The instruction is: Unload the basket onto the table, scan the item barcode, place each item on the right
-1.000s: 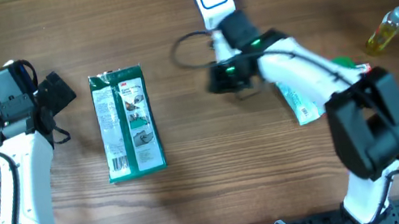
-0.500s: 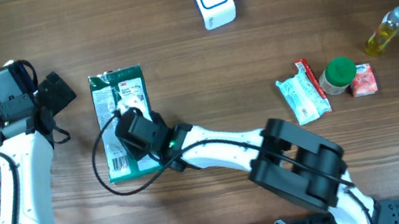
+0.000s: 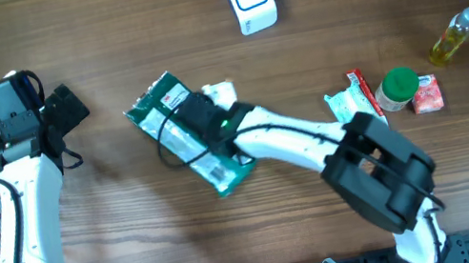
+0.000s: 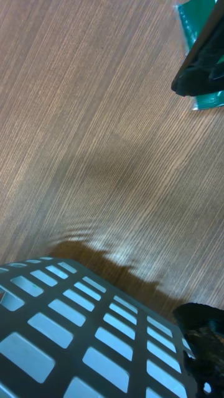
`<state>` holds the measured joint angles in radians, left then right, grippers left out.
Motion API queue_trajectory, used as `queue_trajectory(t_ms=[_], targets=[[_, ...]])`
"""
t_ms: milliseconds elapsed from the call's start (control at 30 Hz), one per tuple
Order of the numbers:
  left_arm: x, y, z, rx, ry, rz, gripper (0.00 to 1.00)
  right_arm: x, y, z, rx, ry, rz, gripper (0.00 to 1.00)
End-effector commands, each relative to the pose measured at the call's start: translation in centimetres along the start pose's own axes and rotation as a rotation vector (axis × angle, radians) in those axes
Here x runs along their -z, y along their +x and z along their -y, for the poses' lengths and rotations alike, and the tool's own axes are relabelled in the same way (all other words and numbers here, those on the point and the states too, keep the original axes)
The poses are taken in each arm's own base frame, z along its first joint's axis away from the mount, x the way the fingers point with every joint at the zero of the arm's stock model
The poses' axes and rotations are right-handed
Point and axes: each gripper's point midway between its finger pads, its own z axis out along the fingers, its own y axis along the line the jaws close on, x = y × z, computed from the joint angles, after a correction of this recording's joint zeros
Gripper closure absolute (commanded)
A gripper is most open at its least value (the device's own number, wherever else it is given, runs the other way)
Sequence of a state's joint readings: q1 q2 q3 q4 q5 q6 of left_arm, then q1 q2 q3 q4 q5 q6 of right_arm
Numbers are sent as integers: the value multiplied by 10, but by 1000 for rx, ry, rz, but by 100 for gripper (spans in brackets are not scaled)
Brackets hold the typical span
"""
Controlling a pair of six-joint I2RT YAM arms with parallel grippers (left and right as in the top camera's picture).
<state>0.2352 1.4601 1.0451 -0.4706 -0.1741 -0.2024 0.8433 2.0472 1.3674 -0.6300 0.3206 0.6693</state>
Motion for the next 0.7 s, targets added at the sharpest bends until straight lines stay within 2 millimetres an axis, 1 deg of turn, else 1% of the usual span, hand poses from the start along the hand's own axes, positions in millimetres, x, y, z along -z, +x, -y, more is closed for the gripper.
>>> queue_trajectory(t_ms=[0, 67, 133, 200, 233, 300, 333, 367, 433, 467, 567, 667], targets=[[5, -8, 0, -4, 5, 24, 0, 26, -8, 20, -55, 22, 13, 41], [5, -8, 0, -4, 5, 24, 0, 34, -14, 30, -51, 18, 10, 40], [5, -8, 0, -4, 5, 24, 0, 39, -20, 36, -31, -31, -14, 36], [5, -8, 0, -4, 6, 24, 0, 37, -17, 39, -27, -99, -77, 35], [5, -8, 0, -4, 5, 24, 0, 34, -14, 41, -45, -118, -110, 37], [5, -8, 0, -4, 5, 24, 0, 22, -6, 53, -84, -115, -163, 50], [5, -8, 0, -4, 5, 24, 0, 16, -1, 60, -94, -100, -183, 62], [5, -8, 0, -4, 5, 24, 0, 10, 6, 64, -102, -88, -204, 69], [5, -8, 0, -4, 5, 24, 0, 4, 20, 61, -101, -107, -249, 71], [5, -8, 0, -4, 5, 24, 0, 3, 29, 53, -104, -148, -280, 70], [5, -8, 0, -4, 5, 24, 0, 5, 46, 41, -147, -200, -345, 69], [5, -8, 0, -4, 5, 24, 0, 10, 63, 26, -146, -264, -409, 65]])
